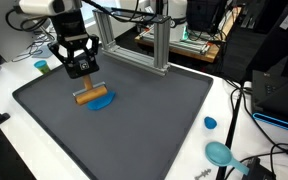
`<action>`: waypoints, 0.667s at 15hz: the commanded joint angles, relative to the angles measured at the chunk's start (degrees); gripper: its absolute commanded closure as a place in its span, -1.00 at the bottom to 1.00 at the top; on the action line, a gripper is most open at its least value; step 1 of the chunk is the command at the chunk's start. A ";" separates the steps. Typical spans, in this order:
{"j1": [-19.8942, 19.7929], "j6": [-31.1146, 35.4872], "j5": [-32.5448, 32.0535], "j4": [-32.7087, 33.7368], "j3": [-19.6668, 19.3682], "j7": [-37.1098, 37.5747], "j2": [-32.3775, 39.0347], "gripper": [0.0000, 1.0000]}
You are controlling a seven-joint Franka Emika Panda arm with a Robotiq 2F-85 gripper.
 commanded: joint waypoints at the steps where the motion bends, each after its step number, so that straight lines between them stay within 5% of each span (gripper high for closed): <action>1: -0.46 -0.20 -0.29 0.14 0.48 0.17 0.25 0.07; 2: -0.52 -0.16 -0.29 0.14 0.46 0.17 0.51 0.57; 3: 1.36 0.63 -0.95 0.31 -1.32 8.98 0.85 0.57; 10: 3.64 2.21 -4.12 -1.75 -2.96 34.00 0.78 0.57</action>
